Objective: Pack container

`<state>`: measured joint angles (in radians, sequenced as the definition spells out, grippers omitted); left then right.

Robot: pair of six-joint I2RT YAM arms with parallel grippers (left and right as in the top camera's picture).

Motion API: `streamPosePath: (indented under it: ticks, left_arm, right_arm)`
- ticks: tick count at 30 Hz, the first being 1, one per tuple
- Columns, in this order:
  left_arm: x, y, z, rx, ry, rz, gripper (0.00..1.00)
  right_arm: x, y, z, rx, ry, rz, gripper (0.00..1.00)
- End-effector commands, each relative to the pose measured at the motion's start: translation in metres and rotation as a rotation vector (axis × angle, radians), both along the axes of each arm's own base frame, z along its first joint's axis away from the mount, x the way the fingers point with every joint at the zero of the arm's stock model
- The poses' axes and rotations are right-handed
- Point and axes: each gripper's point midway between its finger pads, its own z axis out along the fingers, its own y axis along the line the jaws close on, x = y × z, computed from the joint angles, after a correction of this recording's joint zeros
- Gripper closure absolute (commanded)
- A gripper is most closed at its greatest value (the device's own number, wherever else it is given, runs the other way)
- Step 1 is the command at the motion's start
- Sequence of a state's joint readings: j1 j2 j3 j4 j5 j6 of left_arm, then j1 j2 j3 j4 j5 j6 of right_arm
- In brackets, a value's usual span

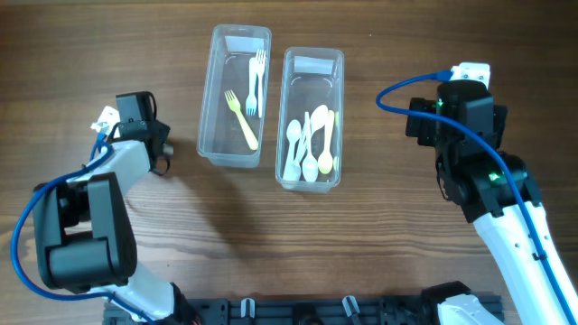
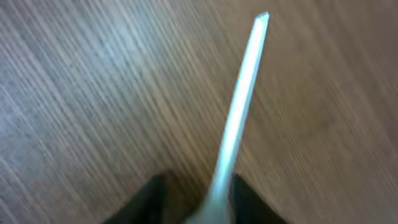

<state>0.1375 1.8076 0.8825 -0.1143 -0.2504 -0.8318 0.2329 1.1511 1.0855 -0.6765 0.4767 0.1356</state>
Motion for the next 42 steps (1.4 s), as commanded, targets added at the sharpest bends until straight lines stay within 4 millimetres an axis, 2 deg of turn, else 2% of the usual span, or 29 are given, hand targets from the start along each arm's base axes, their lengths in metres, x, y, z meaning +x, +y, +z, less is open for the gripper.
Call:
streamPosePath:
  ticks: [1,3,6,9,10,13,15,17,20,21,23,25,27,33,34,36,37,38,40,41,42]
  left_arm:
    - [-0.018,0.001,-0.022,-0.008,0.085,0.018,0.75]
    - [-0.023,0.0,-0.024,-0.011,0.106,0.018,0.91]
    - [-0.023,0.0,-0.022,-0.011,0.11,0.018,0.96]
    - [-0.019,0.004,-0.001,-0.003,0.084,0.023,0.96]
    - [-0.018,0.006,0.008,-0.003,0.074,0.028,0.96]
    - [-0.015,0.01,0.062,0.028,0.002,-0.015,0.96]
    - [-0.011,0.003,0.1,0.058,-0.073,-0.124,0.96]
    - [-0.007,-0.015,0.135,0.062,-0.161,-0.273,0.96]
    - [-0.004,-0.056,0.18,0.038,-0.306,-0.543,0.96]
    - [-0.004,-0.08,0.197,0.033,-0.373,-0.7,0.96]
    - [-0.008,-0.127,0.218,0.065,-0.48,-1.03,0.96]
    - [-0.017,-0.161,0.221,0.119,-0.526,-1.28,0.96]
    - [-0.02,-0.18,0.211,0.132,-0.511,-1.373,0.96]
    - [-0.013,-0.203,0.173,0.051,-0.439,-1.434,0.96]
    - [-0.01,-0.202,0.166,0.042,-0.424,-1.431,0.91]
    - [-0.007,-0.202,0.16,0.034,-0.415,-1.43,0.71]
    - [-0.005,-0.202,0.161,0.038,-0.422,-1.429,0.57]
    - [-0.004,-0.203,0.162,0.043,-0.43,-1.429,0.41]
    - [0.001,-0.202,0.17,0.049,-0.461,-1.409,0.17]
    - [0.005,-0.201,0.175,0.05,-0.483,-1.39,0.13]
    - [0.008,-0.199,0.182,0.053,-0.506,-1.369,0.04]
  right_arm:
    - [0.002,-0.003,0.006,-0.014,-0.013,-0.013,0.0]
    - [0.002,-0.003,0.006,-0.014,-0.013,-0.013,0.0]
    - [0.002,-0.003,0.006,-0.014,-0.013,-0.013,0.0]
    - [0.002,-0.003,0.006,-0.015,-0.013,-0.013,0.0]
    - [0.002,-0.003,0.006,-0.015,-0.013,-0.013,0.0]
    - [0.002,-0.003,0.006,-0.014,-0.013,-0.013,0.0]
    - [0.002,-0.003,0.006,-0.014,-0.013,-0.013,0.0]
    - [0.002,-0.003,0.006,-0.014,-0.013,-0.013,0.0]
    - [0.002,-0.003,0.006,-0.014,-0.013,-0.013,0.0]
    - [0.002,-0.003,0.006,-0.014,-0.013,-0.013,0.0]
    - [0.002,-0.003,0.006,-0.014,-0.013,-0.013,0.0]
    - [0.002,-0.003,0.006,-0.014,-0.013,-0.013,0.0]
    - [0.002,-0.003,0.006,-0.014,-0.013,-0.013,0.0]
    - [0.002,-0.003,0.006,-0.014,-0.013,-0.013,0.0]
    - [0.002,-0.003,0.006,-0.015,-0.013,-0.013,0.0]
    - [0.002,-0.003,0.006,-0.014,-0.013,-0.013,0.0]
    - [0.002,-0.003,0.006,-0.015,-0.013,-0.013,0.0]
    - [0.002,-0.003,0.006,-0.015,-0.013,-0.013,0.0]
    - [0.002,-0.003,0.006,-0.014,-0.013,-0.013,0.0]
    - [0.002,-0.003,0.006,-0.014,-0.013,-0.013,0.0]
    - [0.002,-0.003,0.006,-0.014,-0.013,-0.013,0.0]
